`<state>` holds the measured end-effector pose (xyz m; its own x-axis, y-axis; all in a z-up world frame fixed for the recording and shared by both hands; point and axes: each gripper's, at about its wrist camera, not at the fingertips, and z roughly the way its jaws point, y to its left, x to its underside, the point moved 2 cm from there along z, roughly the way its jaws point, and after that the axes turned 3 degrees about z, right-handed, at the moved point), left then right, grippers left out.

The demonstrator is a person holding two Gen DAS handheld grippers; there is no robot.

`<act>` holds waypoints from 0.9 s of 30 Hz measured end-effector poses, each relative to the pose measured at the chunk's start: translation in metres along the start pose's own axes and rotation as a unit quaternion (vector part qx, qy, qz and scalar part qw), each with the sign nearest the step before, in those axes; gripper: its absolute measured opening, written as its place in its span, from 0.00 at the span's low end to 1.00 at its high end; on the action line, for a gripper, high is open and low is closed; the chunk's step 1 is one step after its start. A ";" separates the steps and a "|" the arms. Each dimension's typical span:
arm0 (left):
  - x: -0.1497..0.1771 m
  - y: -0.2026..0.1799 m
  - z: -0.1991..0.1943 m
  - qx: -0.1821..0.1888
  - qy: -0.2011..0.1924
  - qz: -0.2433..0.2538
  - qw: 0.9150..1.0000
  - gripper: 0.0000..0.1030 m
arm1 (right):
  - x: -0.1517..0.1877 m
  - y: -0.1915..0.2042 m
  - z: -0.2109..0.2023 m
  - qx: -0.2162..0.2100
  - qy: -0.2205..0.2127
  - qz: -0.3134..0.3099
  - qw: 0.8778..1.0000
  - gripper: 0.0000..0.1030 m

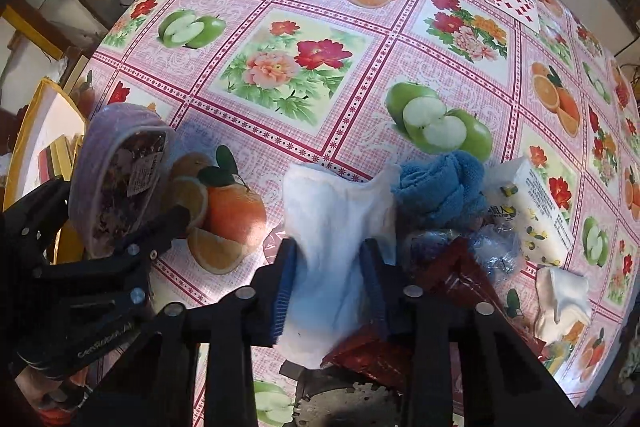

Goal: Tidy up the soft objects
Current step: 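Grasp the clear purple-lidded container with the left tool while the right tool grasps the white cloth, then place the container and white cloth into the cardboard box, opening both tools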

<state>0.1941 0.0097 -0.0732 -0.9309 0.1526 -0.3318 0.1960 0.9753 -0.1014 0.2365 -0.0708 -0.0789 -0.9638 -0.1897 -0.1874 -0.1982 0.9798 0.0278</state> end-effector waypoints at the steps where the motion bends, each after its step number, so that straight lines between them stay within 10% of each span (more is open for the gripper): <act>1: 0.001 0.001 0.002 0.013 0.007 -0.005 1.000 0.29 | 0.002 -0.002 -0.001 0.002 -0.004 0.000 1.000 0.16; 18: 0.014 0.024 -0.064 0.064 -0.045 -0.031 0.996 0.28 | 0.011 0.003 -0.064 -0.179 -0.094 0.058 0.978 0.10; 27: 0.046 0.112 -0.114 0.001 -0.091 -0.081 0.993 0.28 | 0.007 0.096 -0.087 -0.301 -0.104 0.014 0.948 0.10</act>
<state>0.1377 0.1441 0.0070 -0.8791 -0.0385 -0.4750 0.0485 0.9843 -0.1696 0.1950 0.0167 0.0078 -0.9266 -0.0870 -0.3659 -0.3000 0.7577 0.5796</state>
